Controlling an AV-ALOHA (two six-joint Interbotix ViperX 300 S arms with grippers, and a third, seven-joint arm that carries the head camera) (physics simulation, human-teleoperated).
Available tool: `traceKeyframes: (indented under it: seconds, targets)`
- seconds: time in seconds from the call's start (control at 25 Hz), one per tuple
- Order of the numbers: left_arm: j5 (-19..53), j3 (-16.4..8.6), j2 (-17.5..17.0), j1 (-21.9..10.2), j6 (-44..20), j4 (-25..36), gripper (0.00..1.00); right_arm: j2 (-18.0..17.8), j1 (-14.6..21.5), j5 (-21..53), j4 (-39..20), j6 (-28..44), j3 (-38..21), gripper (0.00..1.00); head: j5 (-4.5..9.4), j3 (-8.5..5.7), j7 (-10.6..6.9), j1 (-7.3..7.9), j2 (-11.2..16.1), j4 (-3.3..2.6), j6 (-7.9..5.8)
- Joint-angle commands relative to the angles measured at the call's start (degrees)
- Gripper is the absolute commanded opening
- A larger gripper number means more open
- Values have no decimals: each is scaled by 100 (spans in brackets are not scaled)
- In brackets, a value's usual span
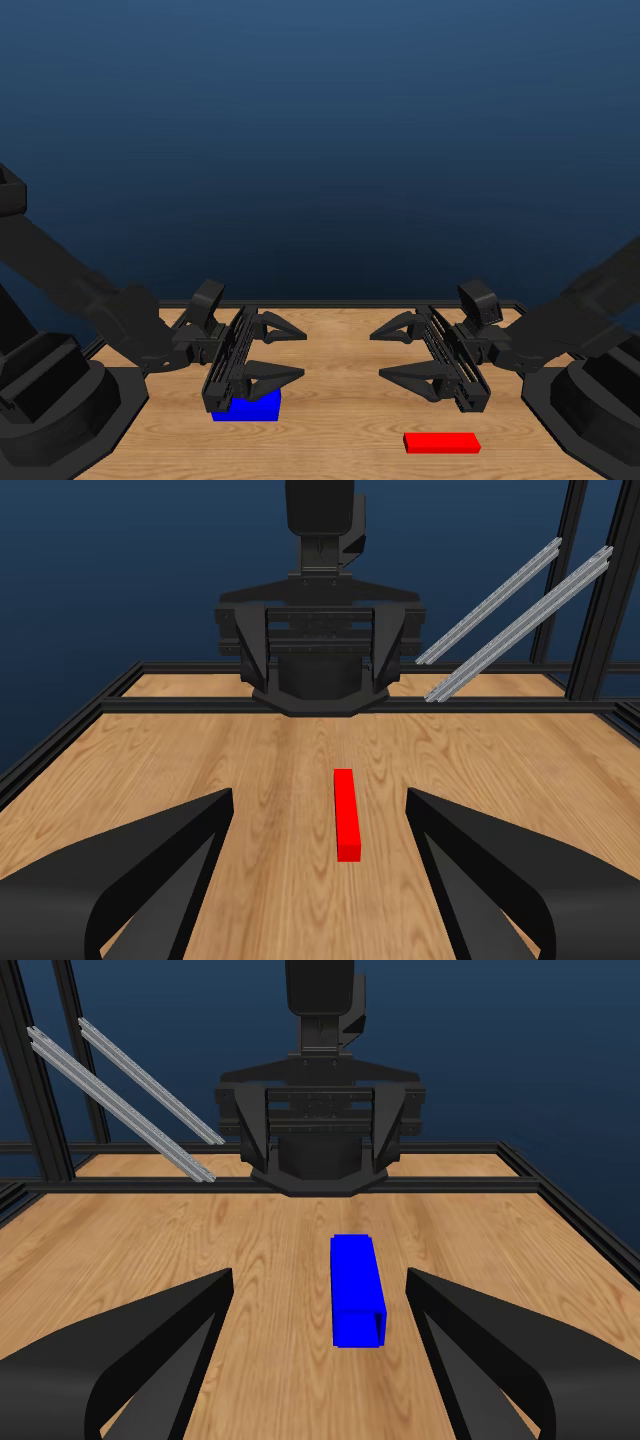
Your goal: Insert peg into socket
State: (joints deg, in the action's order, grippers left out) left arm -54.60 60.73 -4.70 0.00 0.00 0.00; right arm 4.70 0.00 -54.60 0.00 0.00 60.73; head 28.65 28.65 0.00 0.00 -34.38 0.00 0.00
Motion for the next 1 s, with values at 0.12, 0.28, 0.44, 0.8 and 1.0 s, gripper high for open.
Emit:
traceKeyframes:
  seconds: [0.12,0.28,0.44,0.8,1.0]
  targets:
    - [-704,4,30,-334,-481,-419,100,234,397,652,1028,284,-79,100,1326,-470,-59,23,98,11,34]
    - [-885,65,17,-335,-533,-349,100,298,413,800,1117,273,-124,100,1375,-522,-69,56,212,19,34]
    - [76,353,-45,-349,-523,-986,100,142,505,952,1125,353,-213,100,1306,-600,-34,51,447,24,64]
    - [1805,1070,-303,-1,-304,-1590,100,-164,549,1002,971,560,-373,100,1130,-929,54,142,1231,80,214]
    - [2009,1140,41,-235,-1011,-1270,100,-175,531,1073,1057,720,-214,100,1205,-1070,-47,181,1529,93,258]
